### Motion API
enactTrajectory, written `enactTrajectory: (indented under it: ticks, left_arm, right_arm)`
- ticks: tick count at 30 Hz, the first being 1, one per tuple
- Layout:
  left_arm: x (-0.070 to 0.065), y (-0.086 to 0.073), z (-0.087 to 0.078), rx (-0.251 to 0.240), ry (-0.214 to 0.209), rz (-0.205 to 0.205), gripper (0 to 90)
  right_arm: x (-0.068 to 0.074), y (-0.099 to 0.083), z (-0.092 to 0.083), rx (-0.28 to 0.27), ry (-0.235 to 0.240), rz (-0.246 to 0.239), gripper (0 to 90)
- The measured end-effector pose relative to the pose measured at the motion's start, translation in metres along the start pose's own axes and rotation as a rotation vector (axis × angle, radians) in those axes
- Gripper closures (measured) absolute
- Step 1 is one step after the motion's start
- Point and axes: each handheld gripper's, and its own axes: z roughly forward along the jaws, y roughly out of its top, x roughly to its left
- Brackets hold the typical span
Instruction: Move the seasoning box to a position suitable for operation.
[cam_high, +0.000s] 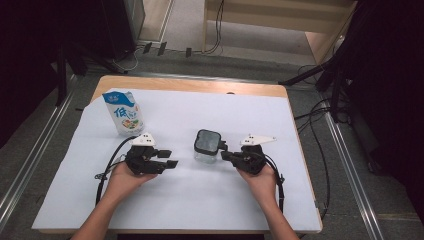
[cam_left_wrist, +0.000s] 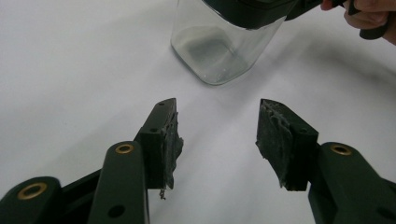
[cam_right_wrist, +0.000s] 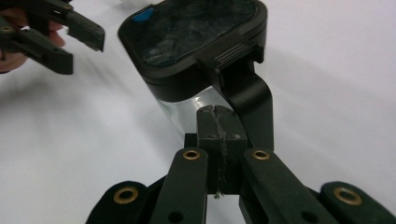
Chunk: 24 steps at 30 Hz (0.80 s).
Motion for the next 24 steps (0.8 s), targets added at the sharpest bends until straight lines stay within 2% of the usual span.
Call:
enactTrajectory:
  ticks: [2,4,6,7,9,13,15,19,22,24]
  left_arm:
    - [0.001,0.001,0.002,-0.012,-0.003,0.005,47.9]
    - [0.002,0.006,0.004,-0.014,-0.024,-0.033,48.7]
    - [0.001,0.011,0.006,-0.011,-0.044,-0.037,49.3]
    - [0.0,0.013,0.006,-0.016,-0.044,-0.027,48.6]
    - [-0.001,0.02,0.008,-0.014,-0.031,0.019,43.5]
    - [0.001,0.039,0.01,-0.027,-0.031,0.048,40.7]
    - [0.003,0.046,0.011,-0.018,-0.035,0.062,38.9]
    - [0.006,0.06,0.016,0.014,-0.049,0.115,34.1]
    - [0.011,0.068,0.019,0.03,-0.082,0.088,29.4]
    - [0.011,0.07,0.02,0.013,-0.108,0.089,26.7]
  right_arm:
    - [-0.002,0.001,0.0,-0.002,-0.004,0.01,90.0]
    - [-0.005,0.001,0.0,0.001,-0.005,0.011,90.0]
    - [-0.005,0.002,0.0,0.003,-0.008,0.007,90.0]
    - [-0.006,0.003,0.0,0.005,-0.009,0.002,90.0]
    - [-0.007,0.004,0.0,0.011,-0.013,0.001,90.0]
    - [-0.009,0.005,0.0,0.01,-0.01,0.01,90.0]
    - [-0.01,0.007,-0.001,0.02,-0.002,0.017,90.0]
    - [-0.01,0.011,-0.012,-0.002,0.008,0.006,90.0]
    - [-0.014,0.013,-0.021,-0.027,0.001,0.003,90.0]
    - [-0.019,0.014,-0.024,-0.035,-0.003,0.019,90.0]
